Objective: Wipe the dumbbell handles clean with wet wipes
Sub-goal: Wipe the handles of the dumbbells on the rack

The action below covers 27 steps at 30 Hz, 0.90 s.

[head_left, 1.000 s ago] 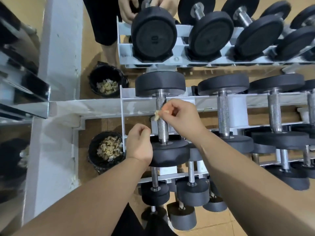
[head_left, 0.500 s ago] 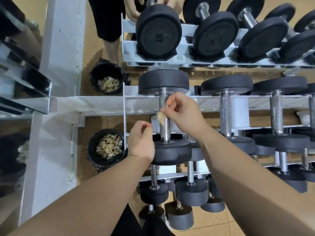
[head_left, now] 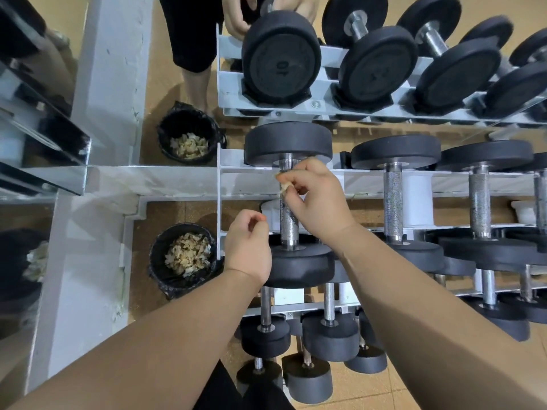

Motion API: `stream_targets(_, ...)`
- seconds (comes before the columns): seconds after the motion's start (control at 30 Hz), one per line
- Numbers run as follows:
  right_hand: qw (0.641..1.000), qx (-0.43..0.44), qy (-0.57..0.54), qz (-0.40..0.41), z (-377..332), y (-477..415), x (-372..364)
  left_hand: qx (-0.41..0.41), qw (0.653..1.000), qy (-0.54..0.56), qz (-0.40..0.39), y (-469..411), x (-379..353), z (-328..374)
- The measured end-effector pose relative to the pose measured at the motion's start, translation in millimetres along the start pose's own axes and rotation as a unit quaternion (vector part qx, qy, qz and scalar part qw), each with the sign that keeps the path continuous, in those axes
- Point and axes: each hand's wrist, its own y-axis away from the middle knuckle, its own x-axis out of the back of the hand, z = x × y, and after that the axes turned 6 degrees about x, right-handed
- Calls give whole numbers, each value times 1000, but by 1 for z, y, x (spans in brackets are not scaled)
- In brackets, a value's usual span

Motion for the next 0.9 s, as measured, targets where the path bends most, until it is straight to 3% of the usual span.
stream_targets(0.1, 1000, -18, -18, -8, 1, 2, 3, 8, 1000, 5, 0, 0, 0, -1)
stream_targets(0.23, 994, 7, -19, -108, 6, 14, 12, 3, 1000, -1, 3, -1, -1, -2)
stream_targets(0.4, 1000, -3, 11, -2, 8, 0, 13, 8, 1000, -7, 2, 0, 0, 0)
stream_targets(0.47, 1000, -19, -12, 1, 7, -4, 14, 13, 1000, -10, 7, 1, 0, 1)
stream_targets(0.6, 991, -13, -58, -122, -1, 24, 21, 9, 1000, -20, 8, 1, 1, 1)
stream_targets(0.67, 988, -4, -55, -144, -3, 28, 23, 5, 1000, -20, 9, 1, 1, 1)
stream_targets(0.9, 997, 27, 69, -7, -2, -7, 1, 0, 1000, -4, 5, 3, 1, 1)
